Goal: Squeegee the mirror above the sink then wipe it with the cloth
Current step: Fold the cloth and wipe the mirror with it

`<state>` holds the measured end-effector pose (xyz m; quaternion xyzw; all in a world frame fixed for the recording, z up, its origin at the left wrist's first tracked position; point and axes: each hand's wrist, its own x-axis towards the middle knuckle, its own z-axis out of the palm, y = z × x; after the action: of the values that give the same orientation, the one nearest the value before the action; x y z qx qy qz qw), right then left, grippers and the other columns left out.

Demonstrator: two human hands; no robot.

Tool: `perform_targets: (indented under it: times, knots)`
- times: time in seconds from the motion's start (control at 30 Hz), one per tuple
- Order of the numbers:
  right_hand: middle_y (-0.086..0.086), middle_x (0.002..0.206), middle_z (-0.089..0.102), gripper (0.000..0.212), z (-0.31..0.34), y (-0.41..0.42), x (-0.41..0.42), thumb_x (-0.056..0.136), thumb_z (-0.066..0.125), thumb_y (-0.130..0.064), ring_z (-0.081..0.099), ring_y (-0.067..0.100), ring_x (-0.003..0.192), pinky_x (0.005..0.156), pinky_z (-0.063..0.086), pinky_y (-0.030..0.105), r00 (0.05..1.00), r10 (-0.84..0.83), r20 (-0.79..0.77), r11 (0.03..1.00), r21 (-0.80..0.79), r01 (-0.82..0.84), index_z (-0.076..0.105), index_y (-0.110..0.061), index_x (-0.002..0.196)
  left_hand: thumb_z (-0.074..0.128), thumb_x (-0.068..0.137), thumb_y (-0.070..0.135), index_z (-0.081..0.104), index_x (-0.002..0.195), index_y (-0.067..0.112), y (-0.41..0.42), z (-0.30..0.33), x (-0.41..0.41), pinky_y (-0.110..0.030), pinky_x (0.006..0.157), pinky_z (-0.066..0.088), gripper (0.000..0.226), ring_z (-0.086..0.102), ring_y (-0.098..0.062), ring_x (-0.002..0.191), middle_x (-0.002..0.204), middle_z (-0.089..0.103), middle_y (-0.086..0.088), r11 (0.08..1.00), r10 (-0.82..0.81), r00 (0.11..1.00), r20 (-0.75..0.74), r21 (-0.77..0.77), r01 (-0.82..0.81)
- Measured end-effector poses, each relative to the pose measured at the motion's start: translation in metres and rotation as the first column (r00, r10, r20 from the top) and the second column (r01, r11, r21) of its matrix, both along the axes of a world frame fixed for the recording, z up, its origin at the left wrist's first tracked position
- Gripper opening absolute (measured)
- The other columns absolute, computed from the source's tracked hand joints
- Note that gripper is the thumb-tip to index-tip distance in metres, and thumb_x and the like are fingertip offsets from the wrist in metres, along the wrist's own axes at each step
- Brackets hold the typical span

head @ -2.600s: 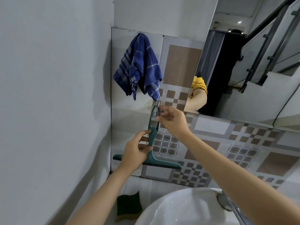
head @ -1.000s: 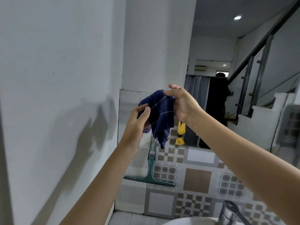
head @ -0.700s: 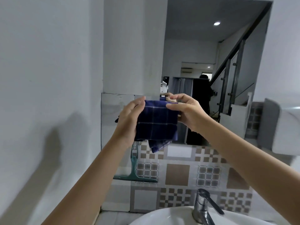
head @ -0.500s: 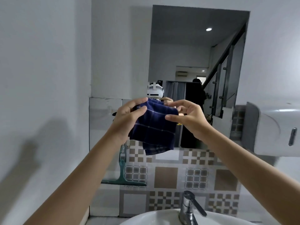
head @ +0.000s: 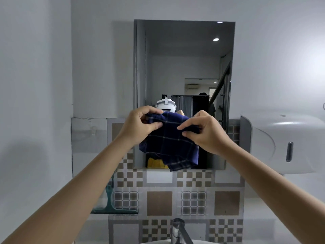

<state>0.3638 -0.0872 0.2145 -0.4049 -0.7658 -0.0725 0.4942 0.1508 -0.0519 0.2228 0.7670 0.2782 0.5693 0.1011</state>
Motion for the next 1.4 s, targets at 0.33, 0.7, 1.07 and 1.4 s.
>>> perform_targets:
  times: [0.33, 0.7, 1.07, 1.4]
  knots:
    - [0.0, 0.106, 0.063, 0.024, 0.028, 0.012, 0.056, 0.082, 0.073, -0.011, 0.061, 0.019, 0.101, 0.078, 0.056, 0.023, 0.989, 0.007, -0.148, 0.998, -0.061, -0.016, 0.072, -0.033, 0.093, 0.072, 0.074, 0.036, 0.07, 0.096, 0.037, 0.01, 0.04, 0.058, -0.052, 0.096, 0.038, 0.022, 0.058, -0.009, 0.095, 0.089, 0.067, 0.013, 0.862, 0.382, 0.923, -0.045, 0.377, -0.338]
    - [0.0, 0.111, 0.066, 0.051, 0.019, 0.008, 0.081, 0.076, 0.065, -0.006, 0.065, 0.021, 0.104, 0.08, 0.055, 0.032, 0.483, 0.631, -0.607, 0.6, -0.013, -0.8, 0.061, -0.029, 0.121, 0.074, 0.075, 0.007, 0.072, 0.094, 0.021, 0.006, 0.068, 0.103, -0.037, 0.08, 0.054, 0.024, 0.063, -0.019, 0.074, 0.081, 0.067, -0.012, 0.991, -0.114, 0.946, 0.303, -0.028, 0.129]
    - [0.007, 0.108, 0.07, 0.026, 0.051, 0.04, 0.086, 0.091, 0.056, -0.004, 0.069, 0.017, 0.087, 0.062, 0.056, 0.024, 0.446, 0.539, -0.715, 0.742, 0.153, -0.653, 0.073, -0.021, 0.103, 0.076, 0.075, 0.016, 0.072, 0.097, 0.024, 0.038, 0.103, 0.121, -0.032, 0.084, 0.054, 0.023, 0.066, -0.018, 0.081, 0.087, 0.069, -0.009, 0.996, -0.082, 0.981, 0.177, -0.023, 0.088]
    - [0.0, 0.118, 0.06, 0.05, 0.182, 0.087, 0.092, 0.078, 0.062, -0.015, 0.061, 0.022, 0.108, 0.095, 0.053, 0.043, 0.66, 0.398, -0.637, 0.908, 0.375, -0.186, 0.055, -0.046, 0.115, 0.064, 0.084, 0.036, 0.039, 0.138, 0.021, 0.095, 0.128, 0.07, -0.03, 0.097, 0.034, 0.062, 0.041, -0.02, 0.125, 0.139, 0.04, -0.006, 0.906, 0.418, 0.898, -0.138, 0.142, -0.399]
